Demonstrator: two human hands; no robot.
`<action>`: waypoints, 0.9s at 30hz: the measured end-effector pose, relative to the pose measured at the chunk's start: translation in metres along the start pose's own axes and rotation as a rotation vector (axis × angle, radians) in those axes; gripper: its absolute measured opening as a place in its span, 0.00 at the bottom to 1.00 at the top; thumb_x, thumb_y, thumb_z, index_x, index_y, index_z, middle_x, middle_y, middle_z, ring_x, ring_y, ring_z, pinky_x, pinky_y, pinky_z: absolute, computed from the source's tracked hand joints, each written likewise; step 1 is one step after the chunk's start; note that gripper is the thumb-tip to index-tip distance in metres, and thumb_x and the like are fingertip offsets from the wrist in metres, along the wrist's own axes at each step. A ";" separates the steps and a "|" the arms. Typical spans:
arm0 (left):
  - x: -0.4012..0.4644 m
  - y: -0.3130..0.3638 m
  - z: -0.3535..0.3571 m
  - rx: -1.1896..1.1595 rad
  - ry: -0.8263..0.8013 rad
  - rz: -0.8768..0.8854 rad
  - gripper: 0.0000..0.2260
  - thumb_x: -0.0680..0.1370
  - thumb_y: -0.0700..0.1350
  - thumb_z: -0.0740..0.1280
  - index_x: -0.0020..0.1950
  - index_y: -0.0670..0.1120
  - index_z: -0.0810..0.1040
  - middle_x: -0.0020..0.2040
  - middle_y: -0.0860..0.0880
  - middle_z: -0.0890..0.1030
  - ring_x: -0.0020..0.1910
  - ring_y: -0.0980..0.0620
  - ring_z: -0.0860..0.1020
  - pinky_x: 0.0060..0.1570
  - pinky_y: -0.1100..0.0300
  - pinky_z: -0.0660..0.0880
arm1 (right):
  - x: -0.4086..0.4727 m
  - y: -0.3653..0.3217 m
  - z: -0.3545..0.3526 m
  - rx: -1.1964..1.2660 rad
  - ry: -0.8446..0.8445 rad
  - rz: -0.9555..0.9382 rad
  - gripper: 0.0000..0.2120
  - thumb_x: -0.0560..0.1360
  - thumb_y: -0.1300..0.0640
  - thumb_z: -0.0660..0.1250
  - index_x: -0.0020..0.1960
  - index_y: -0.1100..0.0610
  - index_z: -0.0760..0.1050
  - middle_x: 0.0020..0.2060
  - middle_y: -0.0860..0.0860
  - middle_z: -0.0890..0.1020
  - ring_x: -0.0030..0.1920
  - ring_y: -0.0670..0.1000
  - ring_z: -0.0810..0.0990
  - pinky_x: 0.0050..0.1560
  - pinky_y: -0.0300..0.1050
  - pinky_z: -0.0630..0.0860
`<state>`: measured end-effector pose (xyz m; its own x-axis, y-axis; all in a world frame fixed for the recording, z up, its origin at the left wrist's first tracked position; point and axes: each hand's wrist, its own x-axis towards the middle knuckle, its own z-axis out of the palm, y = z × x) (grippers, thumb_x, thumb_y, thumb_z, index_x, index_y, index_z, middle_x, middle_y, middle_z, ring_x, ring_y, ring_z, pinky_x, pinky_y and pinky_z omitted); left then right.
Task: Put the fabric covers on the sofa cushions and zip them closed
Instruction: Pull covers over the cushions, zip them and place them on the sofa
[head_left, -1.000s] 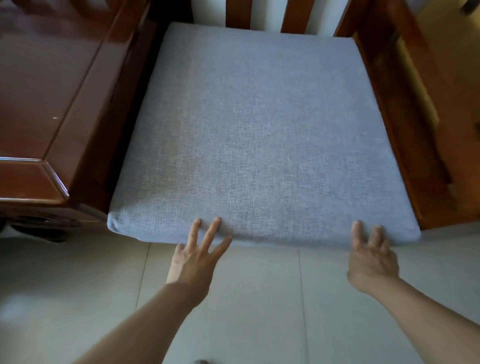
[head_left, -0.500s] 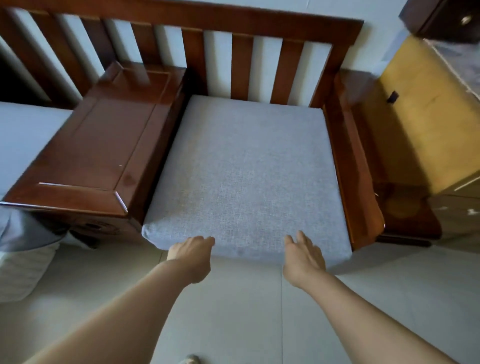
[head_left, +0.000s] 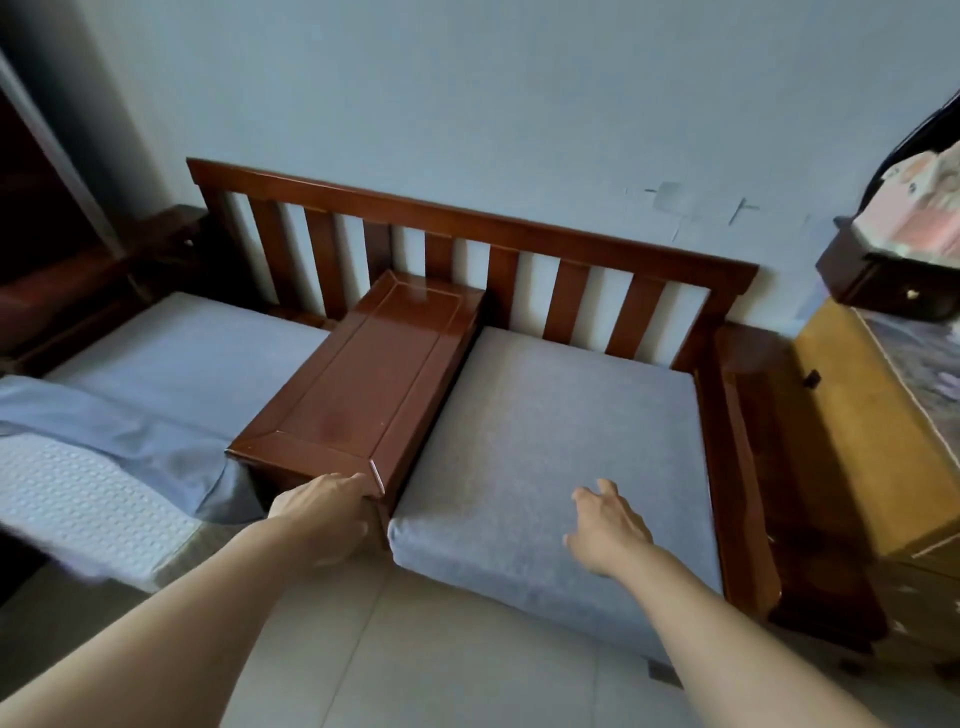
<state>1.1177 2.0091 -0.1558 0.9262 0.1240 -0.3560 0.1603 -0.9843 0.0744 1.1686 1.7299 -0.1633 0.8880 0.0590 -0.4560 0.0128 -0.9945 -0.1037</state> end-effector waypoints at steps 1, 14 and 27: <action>-0.003 -0.007 -0.008 -0.013 0.017 0.005 0.18 0.75 0.48 0.62 0.65 0.54 0.68 0.62 0.53 0.75 0.60 0.51 0.74 0.51 0.57 0.72 | -0.003 -0.009 -0.008 0.000 0.008 -0.007 0.20 0.78 0.55 0.62 0.68 0.56 0.65 0.69 0.56 0.60 0.66 0.58 0.68 0.61 0.49 0.70; -0.034 -0.210 -0.073 -0.010 0.066 0.035 0.18 0.77 0.47 0.62 0.67 0.53 0.68 0.63 0.51 0.74 0.61 0.50 0.73 0.55 0.55 0.73 | -0.034 -0.237 -0.040 0.062 0.079 -0.060 0.27 0.77 0.52 0.64 0.71 0.55 0.57 0.66 0.57 0.62 0.61 0.59 0.72 0.59 0.52 0.72; -0.055 -0.473 -0.067 -0.054 0.007 -0.240 0.20 0.78 0.49 0.63 0.70 0.52 0.66 0.65 0.50 0.72 0.62 0.50 0.73 0.56 0.56 0.73 | -0.021 -0.518 0.001 -0.016 0.008 -0.327 0.29 0.76 0.51 0.64 0.72 0.55 0.56 0.68 0.56 0.61 0.65 0.60 0.69 0.62 0.54 0.70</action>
<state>1.0142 2.4764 -0.1087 0.8618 0.3545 -0.3628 0.3939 -0.9183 0.0385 1.1428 2.2436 -0.1014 0.8391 0.3752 -0.3938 0.3057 -0.9241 -0.2292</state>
